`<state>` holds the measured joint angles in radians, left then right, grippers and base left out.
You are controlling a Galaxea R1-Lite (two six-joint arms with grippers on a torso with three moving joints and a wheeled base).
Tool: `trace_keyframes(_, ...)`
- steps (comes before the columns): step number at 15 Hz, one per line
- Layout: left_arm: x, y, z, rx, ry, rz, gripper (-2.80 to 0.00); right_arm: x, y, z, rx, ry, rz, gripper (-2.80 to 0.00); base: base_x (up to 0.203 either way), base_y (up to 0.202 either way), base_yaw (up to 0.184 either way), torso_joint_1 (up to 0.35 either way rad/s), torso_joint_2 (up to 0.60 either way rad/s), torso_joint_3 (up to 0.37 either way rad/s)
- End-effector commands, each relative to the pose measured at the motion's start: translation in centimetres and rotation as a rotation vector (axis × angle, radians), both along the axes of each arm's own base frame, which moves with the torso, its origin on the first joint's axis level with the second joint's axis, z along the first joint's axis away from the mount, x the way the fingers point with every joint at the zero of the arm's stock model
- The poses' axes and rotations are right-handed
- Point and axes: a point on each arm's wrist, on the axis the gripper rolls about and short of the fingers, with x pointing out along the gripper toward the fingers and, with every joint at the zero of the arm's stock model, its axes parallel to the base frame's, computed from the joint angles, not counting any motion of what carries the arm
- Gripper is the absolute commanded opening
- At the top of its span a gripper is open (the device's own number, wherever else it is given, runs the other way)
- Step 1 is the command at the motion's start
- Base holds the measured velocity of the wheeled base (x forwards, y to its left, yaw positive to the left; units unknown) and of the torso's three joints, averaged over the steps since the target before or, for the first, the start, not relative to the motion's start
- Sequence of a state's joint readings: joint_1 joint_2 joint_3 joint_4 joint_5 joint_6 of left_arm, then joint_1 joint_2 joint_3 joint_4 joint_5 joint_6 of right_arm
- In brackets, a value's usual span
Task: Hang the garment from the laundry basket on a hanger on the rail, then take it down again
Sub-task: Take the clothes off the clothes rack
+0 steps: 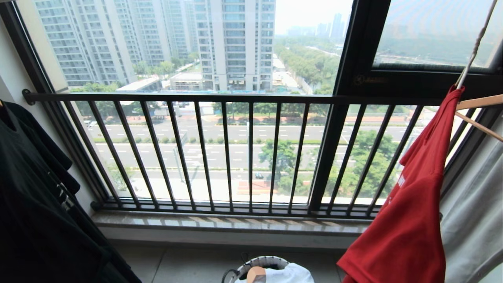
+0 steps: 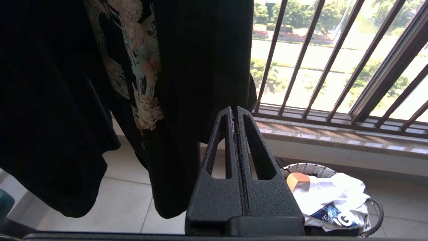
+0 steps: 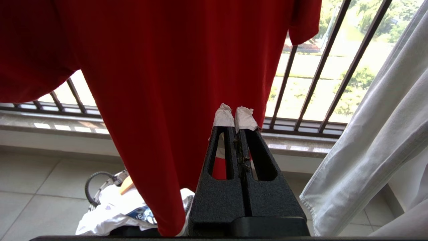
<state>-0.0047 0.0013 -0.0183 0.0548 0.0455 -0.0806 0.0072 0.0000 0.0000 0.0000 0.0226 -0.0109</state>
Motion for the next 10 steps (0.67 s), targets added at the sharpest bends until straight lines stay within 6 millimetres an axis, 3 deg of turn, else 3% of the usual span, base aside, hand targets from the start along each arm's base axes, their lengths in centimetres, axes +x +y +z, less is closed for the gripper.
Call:
trace_keyframes(1,0.0,0.0,0.0,-0.001,0.001,0.001,-2.8,0.01,0.0,-0.04,0.0,0.002,0.001,-2.8,0.0,0.0,0.0,0.0,0.0,0.0)
trace_keyframes(10,0.0,0.0,0.0,-0.001,0.001,0.001,-2.8,0.01,0.0,-0.04,-0.001,0.002,0.001,-2.8,0.0,0.0,0.0,0.0,0.0,0.0)
